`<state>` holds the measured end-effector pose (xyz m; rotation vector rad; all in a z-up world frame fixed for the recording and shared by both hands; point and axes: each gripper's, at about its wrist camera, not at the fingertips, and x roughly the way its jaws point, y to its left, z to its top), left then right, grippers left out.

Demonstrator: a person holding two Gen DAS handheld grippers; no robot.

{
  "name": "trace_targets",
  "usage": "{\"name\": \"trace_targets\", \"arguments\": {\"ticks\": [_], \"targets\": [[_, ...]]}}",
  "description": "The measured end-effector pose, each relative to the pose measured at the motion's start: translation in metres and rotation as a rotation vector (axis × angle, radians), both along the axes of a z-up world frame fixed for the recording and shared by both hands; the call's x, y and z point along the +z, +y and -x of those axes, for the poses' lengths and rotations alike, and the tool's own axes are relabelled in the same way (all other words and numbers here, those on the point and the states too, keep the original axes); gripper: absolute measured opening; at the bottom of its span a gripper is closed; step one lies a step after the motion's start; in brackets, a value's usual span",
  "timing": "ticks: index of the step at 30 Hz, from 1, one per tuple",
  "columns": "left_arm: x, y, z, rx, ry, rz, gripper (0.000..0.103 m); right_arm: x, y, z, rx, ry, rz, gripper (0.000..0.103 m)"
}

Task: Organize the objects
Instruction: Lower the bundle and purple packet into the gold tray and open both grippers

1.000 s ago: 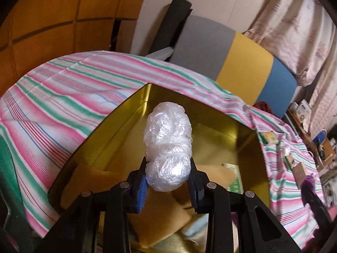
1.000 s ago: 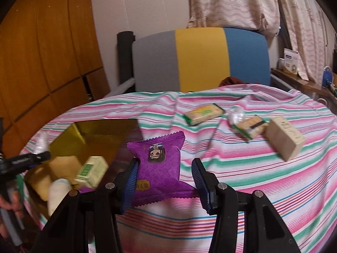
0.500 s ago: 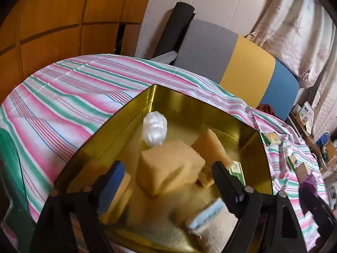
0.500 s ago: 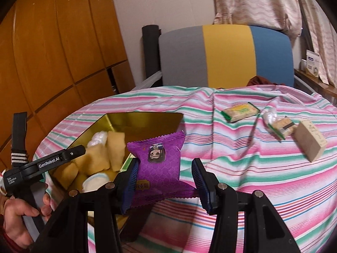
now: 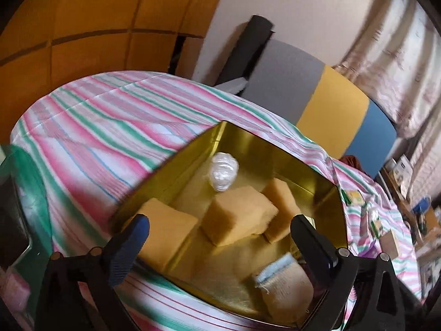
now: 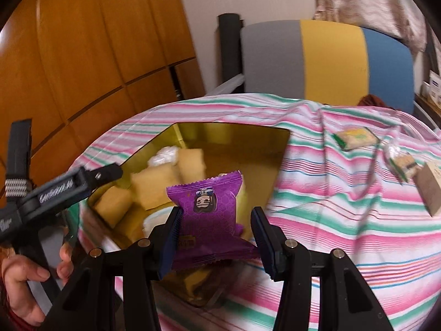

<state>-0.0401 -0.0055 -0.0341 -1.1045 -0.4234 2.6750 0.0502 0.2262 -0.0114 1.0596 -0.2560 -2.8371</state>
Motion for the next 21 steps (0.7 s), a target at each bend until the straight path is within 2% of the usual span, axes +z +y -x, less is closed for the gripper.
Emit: {"name": "trace_targets", "arguments": {"ticks": [4,9,21], "targets": [[0.001,-0.022,0.003,0.083,-0.025,-0.020,0.103,0.004,-0.027,0.004,0.077,0.004,-0.012,0.051],[0.005,-0.041,-0.002,0.166,-0.013,-0.005,0.103,0.000,-0.060,0.018,0.172,-0.028,-0.024,0.051],[0.006,-0.066,-0.009,0.224,-0.024,-0.030,0.103,-0.023,-0.100,0.054,0.257,-0.132,-0.003,0.052]]}}
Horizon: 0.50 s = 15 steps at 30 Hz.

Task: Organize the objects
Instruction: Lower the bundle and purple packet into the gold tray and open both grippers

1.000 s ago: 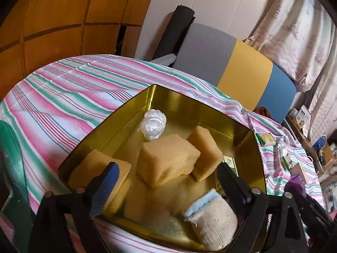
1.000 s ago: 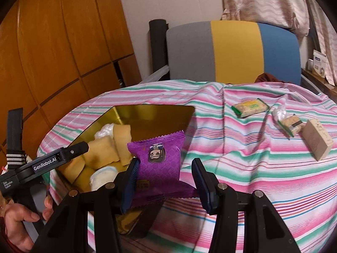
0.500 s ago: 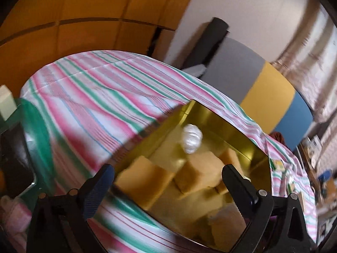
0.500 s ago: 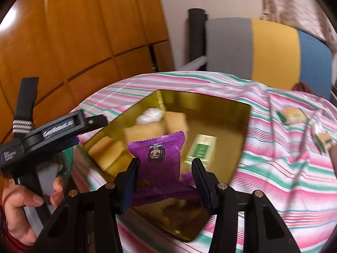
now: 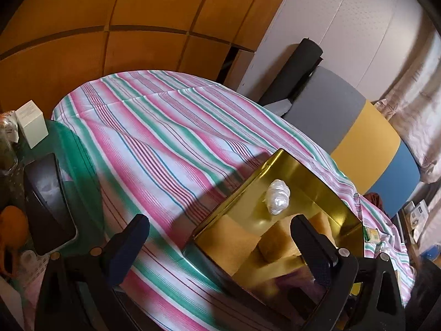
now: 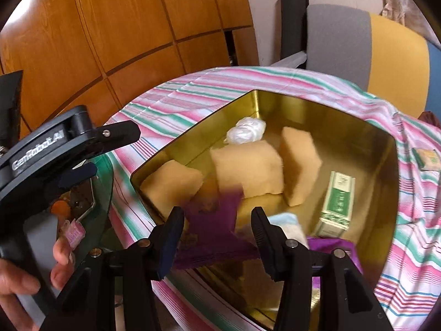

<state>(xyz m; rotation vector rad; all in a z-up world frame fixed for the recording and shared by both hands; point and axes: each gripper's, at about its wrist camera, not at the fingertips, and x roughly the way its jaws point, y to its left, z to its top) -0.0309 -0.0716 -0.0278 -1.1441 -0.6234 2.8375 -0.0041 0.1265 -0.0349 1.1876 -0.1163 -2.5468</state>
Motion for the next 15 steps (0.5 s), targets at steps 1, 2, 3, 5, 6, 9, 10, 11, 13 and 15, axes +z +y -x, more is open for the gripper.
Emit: {"name": "trace_targets", "arguments": {"ticks": [1,2,3,5,6,9,10,11,13,15], "targets": [[-0.001,0.000,-0.001,0.000,-0.002,0.003,0.103,-0.002,-0.001,0.002,-0.001,-0.011,0.003,0.052],[-0.001,0.000,-0.001,0.000,-0.003,0.004,0.103,-0.003,-0.001,0.003,-0.003,-0.018,0.002,0.052],[-0.001,0.000,-0.002,-0.002,-0.004,0.003,0.103,-0.004,-0.001,0.004,-0.004,-0.021,0.002,0.052],[-0.002,0.000,-0.003,-0.005,-0.007,0.002,0.103,-0.005,0.001,0.002,-0.008,-0.017,0.007,0.052],[-0.003,0.000,-0.004,-0.009,-0.009,0.001,0.103,-0.004,0.003,0.001,-0.012,-0.014,0.009,0.052],[-0.004,0.003,-0.005,-0.014,-0.011,0.006,0.103,-0.001,0.010,-0.007,-0.032,0.000,0.032,0.052],[-0.005,0.004,-0.004,-0.017,-0.014,0.004,0.103,0.000,0.011,-0.008,-0.037,0.005,0.037,0.052],[-0.005,0.005,-0.004,-0.021,-0.017,0.001,0.103,0.002,0.014,-0.011,-0.045,0.011,0.041,0.052],[-0.006,0.008,-0.005,-0.028,-0.022,0.002,0.103,0.006,0.019,-0.013,-0.063,0.021,0.042,0.052],[-0.006,0.011,-0.006,-0.039,-0.025,0.004,0.103,0.010,0.024,-0.016,-0.079,0.032,0.049,0.052]]}}
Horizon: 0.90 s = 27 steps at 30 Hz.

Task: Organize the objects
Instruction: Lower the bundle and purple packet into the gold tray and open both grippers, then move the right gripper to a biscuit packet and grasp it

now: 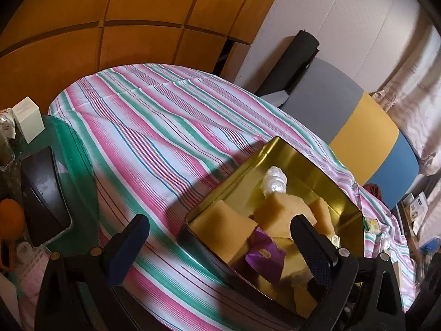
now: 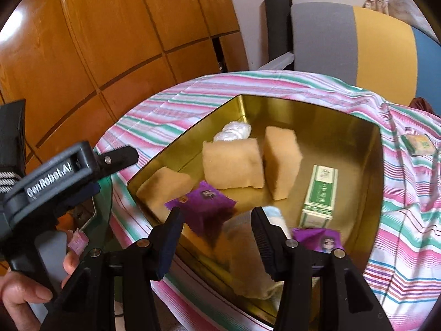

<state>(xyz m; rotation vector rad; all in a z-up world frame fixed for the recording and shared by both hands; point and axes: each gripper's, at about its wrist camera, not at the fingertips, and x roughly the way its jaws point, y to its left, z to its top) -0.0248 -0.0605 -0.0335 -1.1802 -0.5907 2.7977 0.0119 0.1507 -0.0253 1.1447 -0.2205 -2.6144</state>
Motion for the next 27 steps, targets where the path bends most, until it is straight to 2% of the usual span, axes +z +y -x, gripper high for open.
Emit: {"name": "trace_targets", "arguments": {"ticks": [14,20,27], "targets": [[0.008,0.050,-0.012,-0.147,0.023,0.046,0.103,0.019,0.063,-0.014,-0.186,0.031,0.046,0.052],[0.010,0.079,-0.020,-0.237,0.022,0.067,0.103,0.012,0.101,-0.022,-0.309,0.013,0.082,0.052],[0.014,0.124,-0.033,-0.386,0.030,0.105,0.103,-0.004,0.156,-0.039,-0.457,-0.028,0.112,0.052]]}}
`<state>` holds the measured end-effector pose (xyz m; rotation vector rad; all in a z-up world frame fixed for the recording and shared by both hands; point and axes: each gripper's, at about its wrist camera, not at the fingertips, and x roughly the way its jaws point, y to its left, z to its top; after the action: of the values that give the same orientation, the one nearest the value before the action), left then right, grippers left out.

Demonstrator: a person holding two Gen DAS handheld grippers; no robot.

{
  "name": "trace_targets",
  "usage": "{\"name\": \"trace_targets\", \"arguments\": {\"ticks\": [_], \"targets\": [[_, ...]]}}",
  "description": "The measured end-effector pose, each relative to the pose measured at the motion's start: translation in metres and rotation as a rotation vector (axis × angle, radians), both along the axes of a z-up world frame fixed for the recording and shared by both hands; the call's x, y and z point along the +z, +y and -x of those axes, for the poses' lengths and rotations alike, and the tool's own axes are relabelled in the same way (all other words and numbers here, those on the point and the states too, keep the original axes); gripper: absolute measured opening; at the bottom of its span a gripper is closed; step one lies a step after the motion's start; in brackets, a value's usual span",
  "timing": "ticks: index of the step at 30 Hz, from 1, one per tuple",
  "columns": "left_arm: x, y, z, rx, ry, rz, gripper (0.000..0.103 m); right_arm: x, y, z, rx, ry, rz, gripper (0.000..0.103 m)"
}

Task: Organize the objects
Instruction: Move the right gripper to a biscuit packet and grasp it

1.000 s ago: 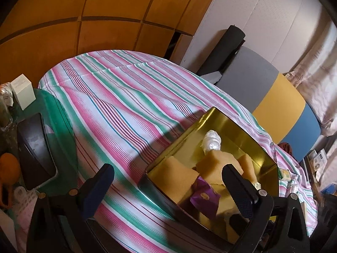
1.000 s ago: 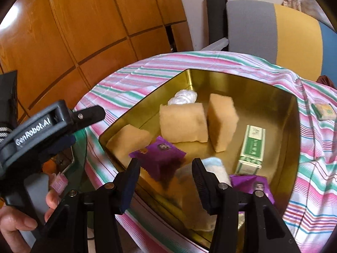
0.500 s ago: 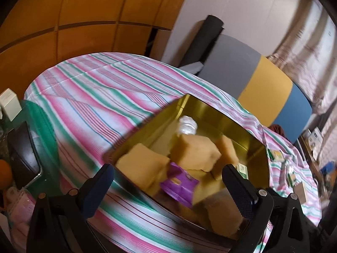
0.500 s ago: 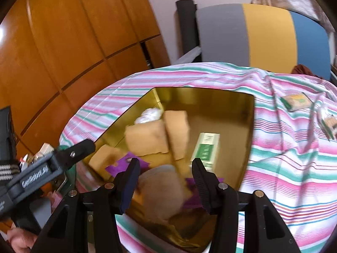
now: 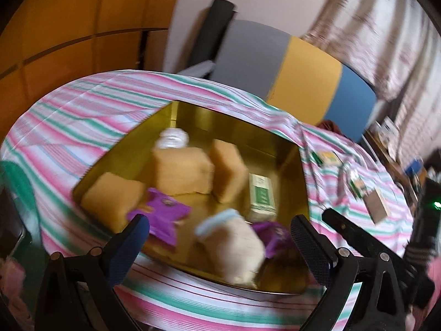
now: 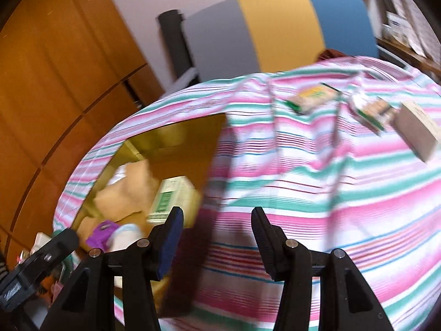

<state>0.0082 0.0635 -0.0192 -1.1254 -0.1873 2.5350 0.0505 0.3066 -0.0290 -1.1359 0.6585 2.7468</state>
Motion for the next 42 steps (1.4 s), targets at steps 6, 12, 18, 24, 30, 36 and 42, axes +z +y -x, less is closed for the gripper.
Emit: {"name": "trace_targets", "arguments": {"ticks": [6,12,18,24,30,36,42], "targets": [[0.006,0.043,-0.015,-0.141,0.017,0.023,0.103,-0.013,0.047,-0.021,-0.100,-0.039,-0.004,0.052],[0.010,0.078,-0.029,-0.245,0.027,0.035,0.103,-0.026,0.097,-0.034,-0.176,-0.078,-0.009,0.052],[0.012,0.100,-0.040,-0.302,0.029,0.059,0.103,-0.029,0.151,-0.024,-0.275,-0.075,0.039,0.052],[0.011,0.107,-0.042,-0.327,0.007,0.073,0.103,-0.026,0.203,0.011,-0.393,-0.072,0.108,0.058],[0.008,0.105,-0.044,-0.330,-0.001,0.104,0.103,-0.032,0.247,0.048,-0.561,-0.107,0.163,0.058],[0.005,0.105,-0.039,-0.326,-0.017,0.123,0.103,-0.036,0.272,0.065,-0.669,-0.121,0.184,0.058],[0.001,0.114,-0.036,-0.334,-0.024,0.135,0.103,-0.044,0.275,0.091,-0.622,-0.232,-0.001,0.058]]}}
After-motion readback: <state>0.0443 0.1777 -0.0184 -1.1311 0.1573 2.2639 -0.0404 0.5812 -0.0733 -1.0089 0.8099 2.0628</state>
